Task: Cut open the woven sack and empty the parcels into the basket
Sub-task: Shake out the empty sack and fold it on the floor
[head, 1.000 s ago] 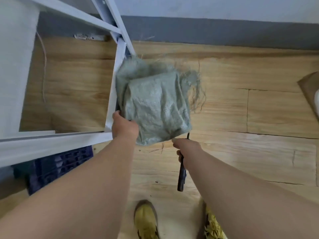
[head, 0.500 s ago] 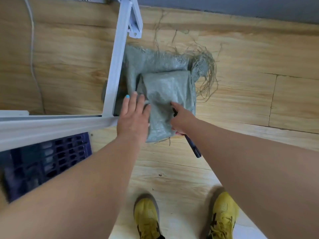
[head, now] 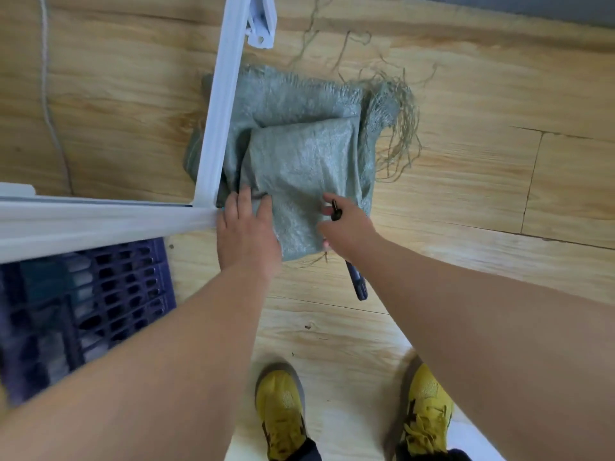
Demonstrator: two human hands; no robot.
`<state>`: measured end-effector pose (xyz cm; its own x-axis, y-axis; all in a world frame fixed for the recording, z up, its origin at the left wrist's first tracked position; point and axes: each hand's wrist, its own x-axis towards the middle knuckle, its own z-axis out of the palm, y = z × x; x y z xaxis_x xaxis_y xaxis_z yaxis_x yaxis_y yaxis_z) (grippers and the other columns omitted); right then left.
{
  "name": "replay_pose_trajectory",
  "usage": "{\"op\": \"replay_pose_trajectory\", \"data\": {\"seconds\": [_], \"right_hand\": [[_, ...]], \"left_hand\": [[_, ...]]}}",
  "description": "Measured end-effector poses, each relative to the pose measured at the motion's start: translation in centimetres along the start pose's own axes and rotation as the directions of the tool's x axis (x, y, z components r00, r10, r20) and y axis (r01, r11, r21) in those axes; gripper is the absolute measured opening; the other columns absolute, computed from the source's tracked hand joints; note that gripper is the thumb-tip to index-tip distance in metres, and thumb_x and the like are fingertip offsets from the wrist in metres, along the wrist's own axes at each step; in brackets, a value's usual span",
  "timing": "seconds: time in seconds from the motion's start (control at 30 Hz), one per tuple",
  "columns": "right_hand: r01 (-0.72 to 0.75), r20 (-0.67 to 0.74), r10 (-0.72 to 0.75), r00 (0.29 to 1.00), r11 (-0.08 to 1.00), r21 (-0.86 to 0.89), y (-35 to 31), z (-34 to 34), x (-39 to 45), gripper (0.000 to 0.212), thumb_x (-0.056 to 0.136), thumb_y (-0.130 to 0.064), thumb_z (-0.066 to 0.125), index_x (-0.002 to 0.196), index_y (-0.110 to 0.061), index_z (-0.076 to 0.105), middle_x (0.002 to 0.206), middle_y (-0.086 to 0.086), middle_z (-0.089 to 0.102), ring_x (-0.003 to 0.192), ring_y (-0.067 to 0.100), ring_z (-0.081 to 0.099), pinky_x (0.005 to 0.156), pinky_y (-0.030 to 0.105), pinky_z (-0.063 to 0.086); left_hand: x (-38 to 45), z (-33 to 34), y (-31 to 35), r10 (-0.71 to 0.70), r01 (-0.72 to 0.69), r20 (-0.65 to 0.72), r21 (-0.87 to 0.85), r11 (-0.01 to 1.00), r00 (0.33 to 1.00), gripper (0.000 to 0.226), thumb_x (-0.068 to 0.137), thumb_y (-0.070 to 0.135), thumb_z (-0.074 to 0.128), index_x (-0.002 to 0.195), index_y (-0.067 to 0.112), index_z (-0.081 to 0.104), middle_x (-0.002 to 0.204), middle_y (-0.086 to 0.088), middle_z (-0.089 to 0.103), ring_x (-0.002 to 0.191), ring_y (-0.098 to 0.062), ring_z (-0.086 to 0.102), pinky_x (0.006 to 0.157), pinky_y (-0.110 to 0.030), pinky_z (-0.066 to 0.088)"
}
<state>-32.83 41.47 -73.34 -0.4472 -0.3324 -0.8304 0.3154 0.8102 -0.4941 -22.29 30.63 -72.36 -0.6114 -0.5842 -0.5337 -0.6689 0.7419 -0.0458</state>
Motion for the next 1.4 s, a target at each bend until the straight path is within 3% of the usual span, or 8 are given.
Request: {"op": "replay_pose_trajectory", "data": {"seconds": [0.13,0.23,0.37,0.43,0.67,0.87,1.17,1.4], "right_hand": [[-0.02,-0.078,0.033,0.996,0.988,0.155,-0.4,-0.3,-4.7,0.043,0.089,-0.008,0.054,0.129,-0.025,0.056,0.108,-0.001,0.067,0.086,0.023,0.064,0.083,0.04,0.056],[-0.138,-0.027,0.158,0.987,0.924,0.358,-1.2,-1.5,-10.3,0.04,0.087,-0.009,0.063,0.125,-0.017,0.055,0.095,0.004,0.059,0.061,0.017,0.051,0.054,0.028,0.045],[-0.246,0.046,0.269,0.962,0.779,0.577,-3.2,-3.8,-18.8,0.044,0.084,-0.01,0.071,0.125,-0.015,0.056,0.092,0.01,0.06,0.057,0.015,0.051,0.051,0.028,0.042],[-0.244,0.042,0.288,0.957,0.717,0.653,-4.4,-5.2,-22.8,0.043,0.083,-0.009,0.071,0.124,-0.015,0.058,0.09,0.01,0.062,0.06,0.016,0.051,0.053,0.028,0.043],[-0.23,0.084,0.27,0.959,0.573,0.787,-10.5,-9.5,-35.2,0.039,0.08,-0.014,0.077,0.117,-0.019,0.063,0.087,0.007,0.053,0.071,0.017,0.049,0.091,0.046,0.054],[-0.116,0.107,0.054,0.993,0.64,0.759,-14.9,-11.2,-42.7,0.015,0.089,-0.017,0.069,0.102,-0.015,0.061,0.092,0.002,0.063,0.084,0.014,0.059,0.083,0.026,0.05],[0.078,-0.019,-0.091,0.996,0.71,0.7,-19.3,-12.5,-52.8,0.012,0.101,-0.021,0.049,0.107,-0.02,0.06,0.097,-0.002,0.072,0.09,0.016,0.067,0.087,0.033,0.049],[0.149,-0.071,-0.137,0.988,0.739,0.657,-22.2,-9.6,-59.8,0.012,0.098,-0.015,0.054,0.093,-0.017,0.064,0.095,0.005,0.07,0.073,0.013,0.063,0.057,0.02,0.05]], "left_hand": [[-6.1,-2.4,0.2,0.01,-0.003,0.061,-0.112,0.994,0.998,0.07,0.094,0.027,0.054,0.152,0.027,0.014,0.161,-0.001,-0.005,0.147,-0.023,0.003,0.12,-0.037,0.013],[-10.9,-5.6,1.2,-0.044,0.09,0.147,-0.322,0.942,0.988,0.059,0.095,0.028,0.052,0.149,0.025,0.026,0.156,0.002,0.021,0.143,-0.019,0.02,0.111,-0.034,0.027],[-18.5,-11.8,3.4,-0.051,0.405,0.433,-0.788,0.463,0.9,0.03,0.095,0.03,0.053,0.125,0.03,0.058,0.124,0.013,0.061,0.112,-0.008,0.056,0.077,-0.015,0.039],[-22.1,-15.1,4.3,0.008,0.393,0.424,-0.846,0.362,0.906,0.022,0.093,0.029,0.057,0.114,0.03,0.065,0.113,0.012,0.066,0.103,-0.005,0.062,0.075,-0.014,0.04],[-30.8,-26.2,4.4,0.155,0.187,0.291,-0.861,0.474,0.944,0.033,0.086,0.033,0.067,0.118,0.028,0.059,0.098,0.016,0.067,0.088,0.002,0.065,0.076,-0.017,0.05],[-34.5,-34.2,3.2,0.124,0.2,0.27,-0.893,0.404,0.955,0.019,0.1,0.021,0.043,0.111,0.015,0.057,0.094,-0.004,0.07,0.088,-0.023,0.068,0.074,-0.035,0.048],[-40.1,-43.8,0.8,0.241,0.059,0.179,-0.899,0.435,0.954,0.021,0.101,0.023,0.043,0.109,0.008,0.056,0.095,-0.007,0.07,0.079,-0.024,0.068,0.08,-0.043,0.055],[-44.2,-46.9,-2.9,0.231,-0.005,0.104,-0.903,0.43,0.967,0.022,0.101,0.02,0.043,0.119,0.012,0.055,0.085,-0.006,0.069,0.075,-0.017,0.068,0.078,-0.042,0.056]]}}
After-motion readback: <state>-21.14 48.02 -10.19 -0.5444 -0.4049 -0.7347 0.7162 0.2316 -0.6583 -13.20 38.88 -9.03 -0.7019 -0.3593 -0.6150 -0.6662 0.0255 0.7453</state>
